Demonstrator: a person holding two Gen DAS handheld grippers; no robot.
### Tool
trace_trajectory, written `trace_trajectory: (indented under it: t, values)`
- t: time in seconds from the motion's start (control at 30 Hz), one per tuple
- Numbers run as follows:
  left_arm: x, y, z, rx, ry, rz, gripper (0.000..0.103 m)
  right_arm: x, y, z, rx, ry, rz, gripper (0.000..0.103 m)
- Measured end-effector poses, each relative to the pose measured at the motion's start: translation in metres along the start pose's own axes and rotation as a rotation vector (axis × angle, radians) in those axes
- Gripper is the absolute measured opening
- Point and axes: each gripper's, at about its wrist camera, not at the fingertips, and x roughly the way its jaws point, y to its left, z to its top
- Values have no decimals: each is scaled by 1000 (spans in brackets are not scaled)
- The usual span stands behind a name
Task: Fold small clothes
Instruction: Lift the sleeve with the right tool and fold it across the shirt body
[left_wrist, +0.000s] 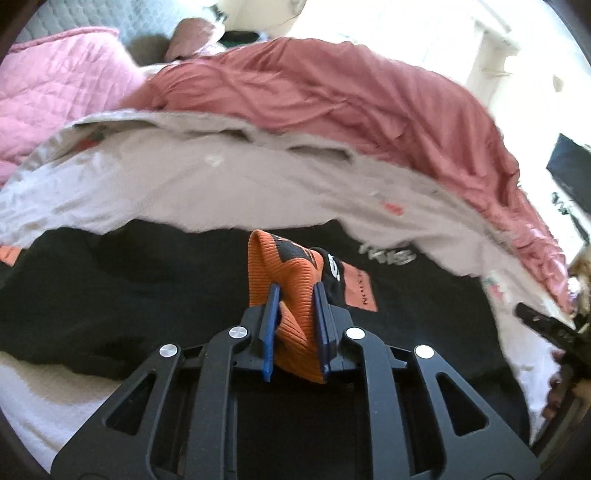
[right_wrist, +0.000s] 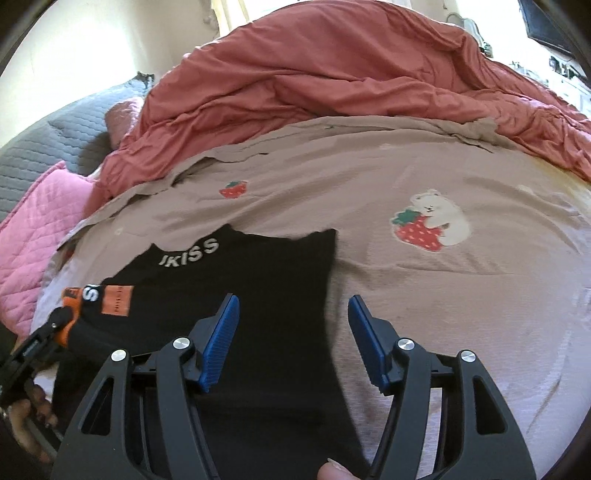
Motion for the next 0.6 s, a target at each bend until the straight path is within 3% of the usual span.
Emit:
trace_trajectory:
  t: [0.03, 0.13, 0.37, 0.47, 0.5, 0.53, 0.6]
  values:
    - [8, 7, -3, -25, 40, 28, 12, 2, 1, -1, -4, 8, -8, 60]
    - [20, 25, -10, -97, 111, 9, 14, 9, 11, -5, -30, 29, -10, 60]
    - [8, 21, -11, -63, 68, 10, 20, 26, 53, -17, -159, 61, 56, 60]
    - [-2, 28, -6, -99, 27, 9, 21, 42, 59, -19, -204, 95, 20, 60]
    - [-6, 30, -4, -100, 10, 17, 21, 51, 57, -21, -218, 127, -33, 57]
    - [-10, 31, -2, -98, -10, 30, 21, 57, 53, -22, -220, 149, -68, 45]
    - [-13, 30, 0, -92, -29, 34, 21, 64, 43, -25, -205, 165, -96, 33]
